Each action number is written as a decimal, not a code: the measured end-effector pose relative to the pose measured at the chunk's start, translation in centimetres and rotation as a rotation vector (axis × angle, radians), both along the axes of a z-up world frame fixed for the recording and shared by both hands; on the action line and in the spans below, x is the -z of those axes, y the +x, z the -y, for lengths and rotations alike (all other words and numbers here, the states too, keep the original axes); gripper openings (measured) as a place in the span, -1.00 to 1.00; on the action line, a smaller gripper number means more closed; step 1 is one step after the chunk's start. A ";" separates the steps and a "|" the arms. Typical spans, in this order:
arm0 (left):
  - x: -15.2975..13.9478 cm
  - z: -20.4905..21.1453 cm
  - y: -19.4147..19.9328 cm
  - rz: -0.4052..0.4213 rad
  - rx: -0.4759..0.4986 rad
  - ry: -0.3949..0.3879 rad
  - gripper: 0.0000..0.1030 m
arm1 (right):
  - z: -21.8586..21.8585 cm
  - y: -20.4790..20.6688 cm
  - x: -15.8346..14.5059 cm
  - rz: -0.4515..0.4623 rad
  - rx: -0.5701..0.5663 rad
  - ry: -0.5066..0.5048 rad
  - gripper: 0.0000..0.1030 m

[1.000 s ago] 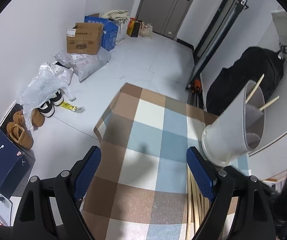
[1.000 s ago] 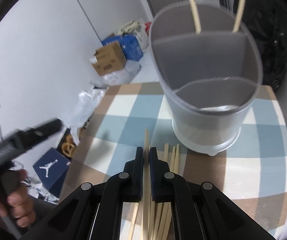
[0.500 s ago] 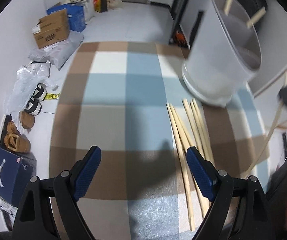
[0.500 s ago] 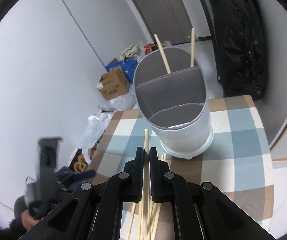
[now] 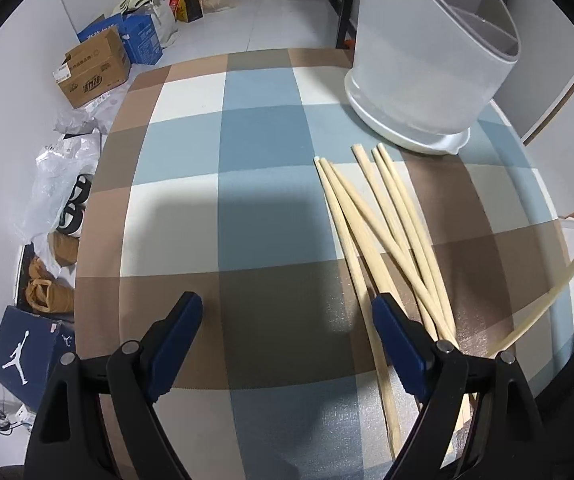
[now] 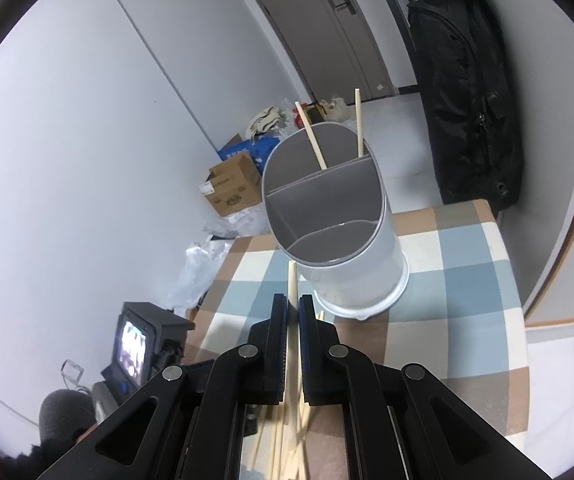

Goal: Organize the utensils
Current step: 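Lift a chopstick with the right gripper while the left gripper grasps another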

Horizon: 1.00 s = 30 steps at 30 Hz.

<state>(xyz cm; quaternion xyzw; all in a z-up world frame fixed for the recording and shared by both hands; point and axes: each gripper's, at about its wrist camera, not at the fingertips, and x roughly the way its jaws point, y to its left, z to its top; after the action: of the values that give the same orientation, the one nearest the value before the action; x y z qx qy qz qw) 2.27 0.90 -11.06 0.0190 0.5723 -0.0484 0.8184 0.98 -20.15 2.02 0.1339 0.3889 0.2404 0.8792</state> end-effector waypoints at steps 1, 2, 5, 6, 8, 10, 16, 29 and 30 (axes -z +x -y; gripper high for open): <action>0.1 0.0 0.1 -0.009 -0.005 0.018 0.63 | 0.1 -0.1 -0.1 0.003 -0.004 0.002 -0.90; 0.2 -0.2 0.2 -0.012 -0.014 0.026 0.63 | 0.1 -0.2 -0.2 0.006 -0.009 0.004 -0.91; 0.3 -0.6 0.7 -0.015 -0.051 0.018 0.63 | 0.2 -0.3 -0.6 0.017 -0.027 0.000 -0.90; 0.4 -0.7 1.0 -0.012 -0.061 0.017 0.63 | 0.2 -0.3 -0.6 0.017 -0.033 -0.001 -0.91; 0.5 -0.8 1.6 -0.009 -0.078 0.015 0.63 | 0.3 -0.1 -0.6 0.017 -0.043 -0.004 -0.91; 0.6 -0.8 2.3 -0.010 -0.091 0.012 0.63 | 0.4 0.1 -0.4 0.013 -0.049 -0.006 -0.91; 0.8 -0.9 3.6 -0.002 -0.123 0.014 0.63 | 1.3 0.2 0.0 0.013 -0.041 0.041 -0.91; 0.5 0.3 4.2 0.038 -0.076 0.025 -0.02 | 3.1 1.3 0.8 -0.024 -0.019 0.099 -0.90; 0.4 0.5 4.3 0.042 -0.058 0.024 -0.13 | 3.1 1.4 0.8 -0.024 -0.019 0.098 -0.90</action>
<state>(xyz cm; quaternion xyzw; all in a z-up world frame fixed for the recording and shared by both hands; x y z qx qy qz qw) 6.58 0.36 -11.46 0.0132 0.5558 -0.0173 0.8310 2.37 -23.24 1.25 0.1760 0.3883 0.2659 0.8646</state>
